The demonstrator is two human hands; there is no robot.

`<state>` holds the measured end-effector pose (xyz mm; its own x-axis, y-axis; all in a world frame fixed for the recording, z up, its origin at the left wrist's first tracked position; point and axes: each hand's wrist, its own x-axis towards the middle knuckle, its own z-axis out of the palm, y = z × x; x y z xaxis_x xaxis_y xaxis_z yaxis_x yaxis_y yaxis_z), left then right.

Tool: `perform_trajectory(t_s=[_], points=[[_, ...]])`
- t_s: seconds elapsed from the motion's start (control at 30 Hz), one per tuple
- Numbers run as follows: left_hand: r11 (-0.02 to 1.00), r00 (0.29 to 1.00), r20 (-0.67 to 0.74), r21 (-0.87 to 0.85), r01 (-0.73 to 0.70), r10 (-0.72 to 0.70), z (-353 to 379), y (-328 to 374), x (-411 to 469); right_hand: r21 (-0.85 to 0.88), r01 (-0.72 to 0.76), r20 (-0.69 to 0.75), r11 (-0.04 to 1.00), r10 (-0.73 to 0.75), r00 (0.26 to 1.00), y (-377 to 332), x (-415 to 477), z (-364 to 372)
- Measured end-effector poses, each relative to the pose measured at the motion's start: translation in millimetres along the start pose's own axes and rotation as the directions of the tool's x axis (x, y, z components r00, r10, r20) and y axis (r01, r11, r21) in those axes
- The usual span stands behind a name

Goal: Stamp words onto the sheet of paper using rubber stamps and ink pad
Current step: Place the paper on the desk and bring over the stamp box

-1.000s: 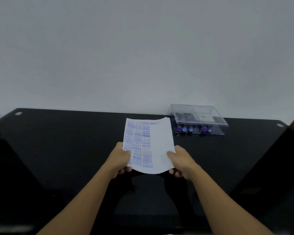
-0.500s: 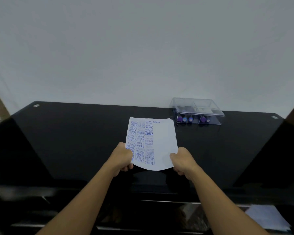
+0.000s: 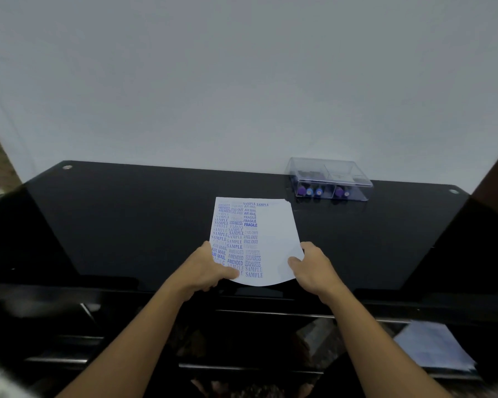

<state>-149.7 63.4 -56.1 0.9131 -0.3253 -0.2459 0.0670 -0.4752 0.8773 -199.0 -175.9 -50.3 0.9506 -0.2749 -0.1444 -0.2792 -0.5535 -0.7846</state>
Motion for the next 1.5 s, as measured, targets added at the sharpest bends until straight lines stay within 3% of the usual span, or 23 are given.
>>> perform_trajectory(t_s=[0.07,0.27,0.47,0.8,1.03,1.5], points=[[0.999,0.998,0.058,0.053,-0.007,0.004,-3,-2,-2,-0.014,0.014,0.026,1.0,-0.014,1.0,0,-4,-4],[0.987,0.998,0.022,0.148,-0.062,0.059,-4,-9,-8,0.067,0.084,0.189,0.994,-0.095,0.977,-11,-27,-15],[0.962,0.997,0.021,0.26,-0.081,0.078,-7,-10,-13,-0.02,0.108,0.314,0.994,-0.097,0.945,-13,-36,-24],[0.861,0.995,-0.071,0.508,-0.02,0.065,-10,-9,-19,-0.138,0.131,0.275,0.982,-0.089,0.957,-6,-37,-25],[0.844,0.995,-0.089,0.537,0.009,0.046,-15,-12,-17,-0.175,0.11,0.241,0.978,-0.065,0.968,0,-34,-23],[0.7,0.984,-0.158,0.712,0.059,0.077,-15,-5,-24,-0.262,0.114,0.243,0.958,-0.049,0.969,7,-28,-25]])
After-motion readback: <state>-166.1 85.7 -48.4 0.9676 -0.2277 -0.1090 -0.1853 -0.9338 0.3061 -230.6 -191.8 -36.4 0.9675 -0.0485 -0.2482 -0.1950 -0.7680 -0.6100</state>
